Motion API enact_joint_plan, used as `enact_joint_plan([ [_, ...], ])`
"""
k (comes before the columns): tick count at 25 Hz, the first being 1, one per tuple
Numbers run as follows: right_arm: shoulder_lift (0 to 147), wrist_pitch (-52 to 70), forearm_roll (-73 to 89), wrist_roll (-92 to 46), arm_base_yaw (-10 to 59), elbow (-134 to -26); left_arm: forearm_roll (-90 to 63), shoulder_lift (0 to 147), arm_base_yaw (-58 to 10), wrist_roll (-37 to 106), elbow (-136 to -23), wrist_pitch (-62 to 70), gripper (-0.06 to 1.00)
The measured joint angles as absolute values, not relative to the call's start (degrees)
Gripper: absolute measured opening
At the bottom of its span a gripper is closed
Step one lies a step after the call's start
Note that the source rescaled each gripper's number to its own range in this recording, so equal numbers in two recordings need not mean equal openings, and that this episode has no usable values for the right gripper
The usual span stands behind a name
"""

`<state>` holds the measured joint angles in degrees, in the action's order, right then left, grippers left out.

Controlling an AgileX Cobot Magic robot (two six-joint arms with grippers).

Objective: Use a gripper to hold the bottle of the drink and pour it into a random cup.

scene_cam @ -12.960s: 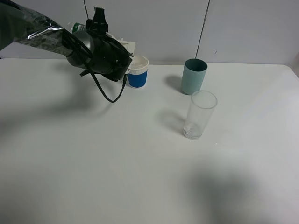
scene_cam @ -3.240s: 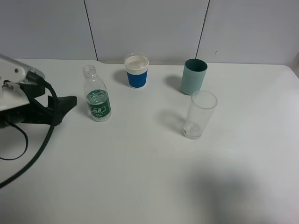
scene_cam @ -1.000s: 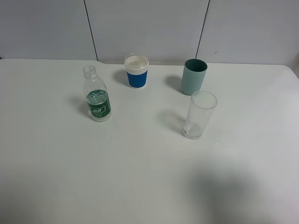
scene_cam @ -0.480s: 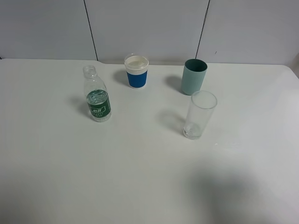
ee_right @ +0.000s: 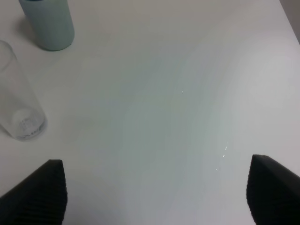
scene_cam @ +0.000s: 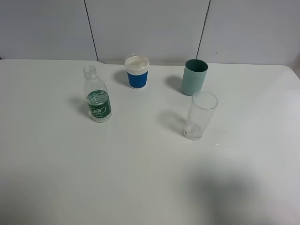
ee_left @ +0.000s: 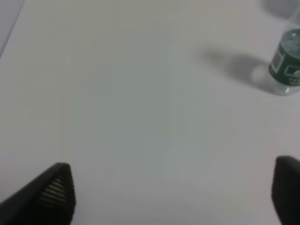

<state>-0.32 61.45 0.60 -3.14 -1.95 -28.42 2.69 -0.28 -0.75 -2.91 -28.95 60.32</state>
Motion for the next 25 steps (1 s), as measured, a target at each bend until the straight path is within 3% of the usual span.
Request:
enact_joint_plan([
  [25, -0.32, 61.45, 0.6, -3.14, -1.95, -28.42, 2.69, -0.28, -0.75, -2.84, -28.95, 60.32, 0.64],
])
